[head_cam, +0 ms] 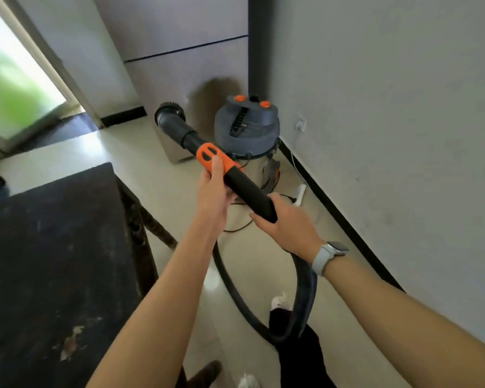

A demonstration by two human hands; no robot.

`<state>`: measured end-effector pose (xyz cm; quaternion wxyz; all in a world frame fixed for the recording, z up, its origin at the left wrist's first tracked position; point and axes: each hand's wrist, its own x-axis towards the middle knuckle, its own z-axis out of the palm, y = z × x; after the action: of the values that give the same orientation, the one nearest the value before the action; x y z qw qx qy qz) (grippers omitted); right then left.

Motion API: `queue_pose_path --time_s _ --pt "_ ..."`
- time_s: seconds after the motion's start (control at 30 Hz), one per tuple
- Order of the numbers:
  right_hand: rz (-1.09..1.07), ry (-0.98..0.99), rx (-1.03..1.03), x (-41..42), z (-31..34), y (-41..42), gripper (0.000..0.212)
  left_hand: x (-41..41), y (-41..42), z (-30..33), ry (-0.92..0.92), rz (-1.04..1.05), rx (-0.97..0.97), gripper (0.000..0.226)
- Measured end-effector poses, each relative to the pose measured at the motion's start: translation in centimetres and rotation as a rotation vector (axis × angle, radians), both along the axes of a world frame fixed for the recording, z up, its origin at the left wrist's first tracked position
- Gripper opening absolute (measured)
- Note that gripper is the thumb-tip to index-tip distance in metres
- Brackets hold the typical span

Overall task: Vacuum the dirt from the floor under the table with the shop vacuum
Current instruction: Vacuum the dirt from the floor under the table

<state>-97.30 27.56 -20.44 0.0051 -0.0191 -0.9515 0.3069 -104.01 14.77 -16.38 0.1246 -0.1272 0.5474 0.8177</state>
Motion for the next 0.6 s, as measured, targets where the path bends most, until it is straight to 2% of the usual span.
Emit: queue_pose_path --time_s 0.33,0.6 --pt "0.315 0.252 0.238 -20.4 4.8 1.9 0.039 -14.2 0.3 4.7 0.077 0.257 -0.062 0.023" --pt "0.526 0.376 0.257 -30.9 5.0 -1.8 0.038 -21.0 -4.3 4.9 0.078 0.400 -0.051 0.024"
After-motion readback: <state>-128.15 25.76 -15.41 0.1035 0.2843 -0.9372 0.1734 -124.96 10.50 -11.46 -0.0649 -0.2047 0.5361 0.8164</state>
